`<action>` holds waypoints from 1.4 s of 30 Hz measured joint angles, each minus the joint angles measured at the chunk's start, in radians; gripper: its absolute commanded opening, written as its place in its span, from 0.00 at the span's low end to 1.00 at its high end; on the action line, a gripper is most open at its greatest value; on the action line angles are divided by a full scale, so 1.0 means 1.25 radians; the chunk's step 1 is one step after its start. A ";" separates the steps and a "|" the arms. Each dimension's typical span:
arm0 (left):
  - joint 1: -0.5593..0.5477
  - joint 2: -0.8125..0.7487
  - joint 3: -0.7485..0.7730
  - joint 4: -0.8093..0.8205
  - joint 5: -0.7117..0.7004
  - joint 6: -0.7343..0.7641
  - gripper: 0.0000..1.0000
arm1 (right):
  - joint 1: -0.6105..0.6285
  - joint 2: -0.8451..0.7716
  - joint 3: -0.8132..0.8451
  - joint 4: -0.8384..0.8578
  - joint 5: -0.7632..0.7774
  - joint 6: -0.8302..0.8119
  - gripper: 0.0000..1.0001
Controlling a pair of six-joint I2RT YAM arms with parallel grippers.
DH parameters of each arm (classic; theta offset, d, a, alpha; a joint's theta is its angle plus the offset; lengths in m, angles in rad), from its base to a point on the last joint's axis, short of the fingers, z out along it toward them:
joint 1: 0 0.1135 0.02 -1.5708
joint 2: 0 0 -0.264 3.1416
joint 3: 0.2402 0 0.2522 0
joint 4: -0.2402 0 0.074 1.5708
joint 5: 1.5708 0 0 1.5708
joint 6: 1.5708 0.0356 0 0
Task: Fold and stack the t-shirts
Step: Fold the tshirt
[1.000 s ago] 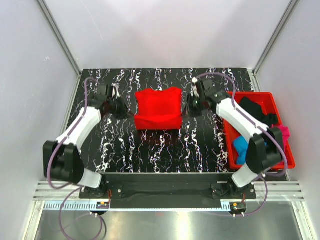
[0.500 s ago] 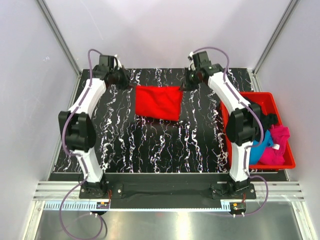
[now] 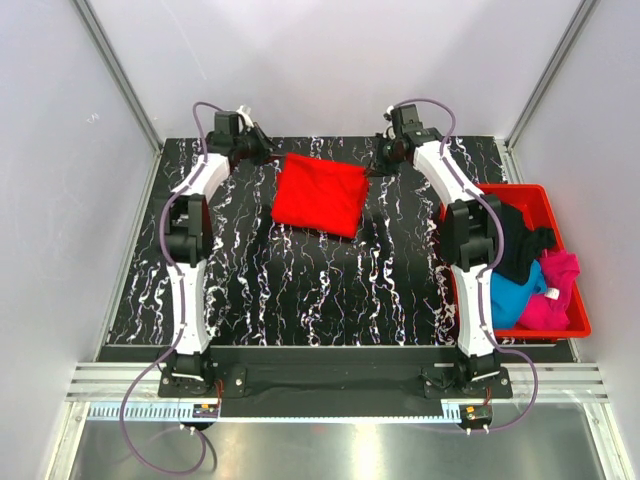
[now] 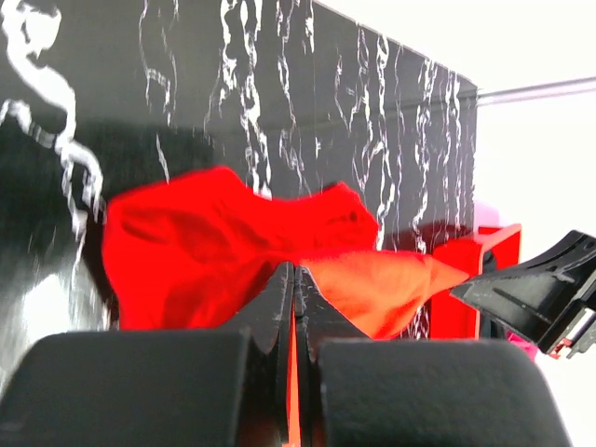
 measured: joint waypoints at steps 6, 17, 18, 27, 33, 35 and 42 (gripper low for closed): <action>0.002 0.135 0.108 0.071 0.019 -0.035 0.43 | -0.027 0.088 0.039 0.066 -0.034 0.018 0.16; 0.039 0.094 0.011 0.078 0.023 0.037 0.52 | -0.045 0.057 -0.091 0.164 -0.060 0.049 0.66; 0.044 0.059 -0.036 0.054 0.010 0.067 0.52 | -0.045 0.033 -0.132 0.171 -0.068 0.052 0.64; 0.009 -0.163 -0.319 -0.031 -0.043 0.207 0.53 | -0.044 -0.058 -0.307 0.240 -0.172 0.053 0.67; -0.028 -0.164 -0.391 -0.072 -0.052 0.233 0.40 | -0.043 -0.058 -0.403 0.293 -0.239 0.049 0.56; -0.032 -0.165 -0.414 -0.078 -0.055 0.231 0.28 | -0.043 -0.058 -0.437 0.307 -0.251 0.044 0.40; -0.053 -0.249 -0.535 -0.083 -0.096 0.209 0.19 | -0.042 -0.096 -0.579 0.373 -0.291 0.047 0.11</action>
